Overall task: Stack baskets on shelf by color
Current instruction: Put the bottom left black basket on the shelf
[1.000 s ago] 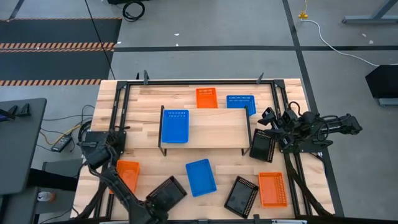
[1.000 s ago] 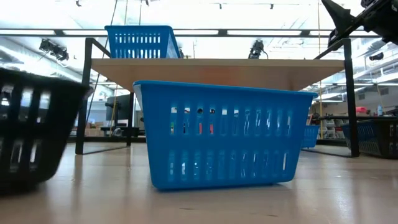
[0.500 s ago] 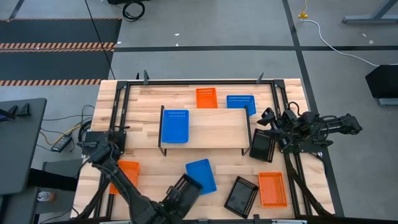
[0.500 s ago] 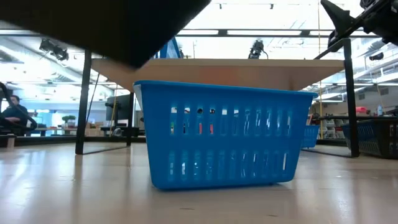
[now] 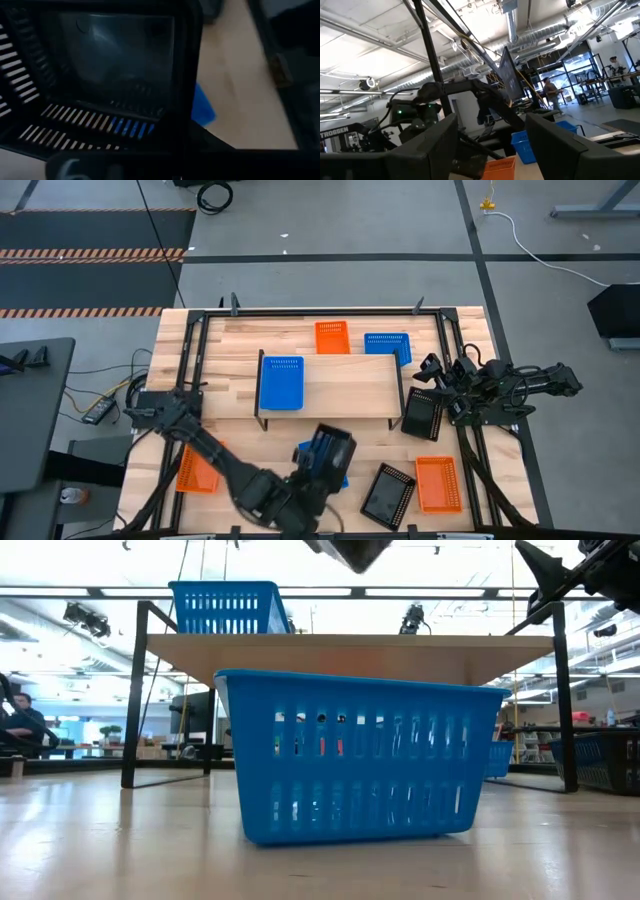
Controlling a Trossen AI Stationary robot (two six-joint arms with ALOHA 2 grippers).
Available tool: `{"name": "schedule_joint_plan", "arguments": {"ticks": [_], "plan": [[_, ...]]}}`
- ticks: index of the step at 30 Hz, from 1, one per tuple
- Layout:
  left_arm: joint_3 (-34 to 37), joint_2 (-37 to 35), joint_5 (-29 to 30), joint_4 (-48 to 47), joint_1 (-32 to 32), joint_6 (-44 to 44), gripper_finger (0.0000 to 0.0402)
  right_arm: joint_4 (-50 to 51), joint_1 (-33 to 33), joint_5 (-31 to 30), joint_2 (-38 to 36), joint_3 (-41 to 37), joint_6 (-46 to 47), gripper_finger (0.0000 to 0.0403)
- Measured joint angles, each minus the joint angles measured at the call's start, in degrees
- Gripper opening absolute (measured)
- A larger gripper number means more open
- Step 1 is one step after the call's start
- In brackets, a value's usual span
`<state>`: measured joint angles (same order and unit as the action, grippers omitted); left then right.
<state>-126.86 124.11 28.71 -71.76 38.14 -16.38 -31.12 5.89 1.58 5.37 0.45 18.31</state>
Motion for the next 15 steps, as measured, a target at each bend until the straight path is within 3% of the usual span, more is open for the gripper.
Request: {"name": "schedule_joint_plan", "arguments": {"ticks": [5, 11, 15], "plan": [[-0.3, -0.2, 0.0, 0.9, -4.8, 1.7, 0.0004, 0.0, 0.0, 0.0, 0.0, 0.0, 0.0, 0.0240], [-8.2, -0.2, -0.2, -2.3, -10.2, 5.2, 0.0004, 0.0, 0.0, 0.0, 0.0, 0.0, -0.8, 0.0240], [-7.0, -3.2, -2.9, -2.9, -14.6, 4.9, 0.0004, 0.7, 0.0, 0.0, 0.0, 0.0, -1.4, 0.0240]]}}
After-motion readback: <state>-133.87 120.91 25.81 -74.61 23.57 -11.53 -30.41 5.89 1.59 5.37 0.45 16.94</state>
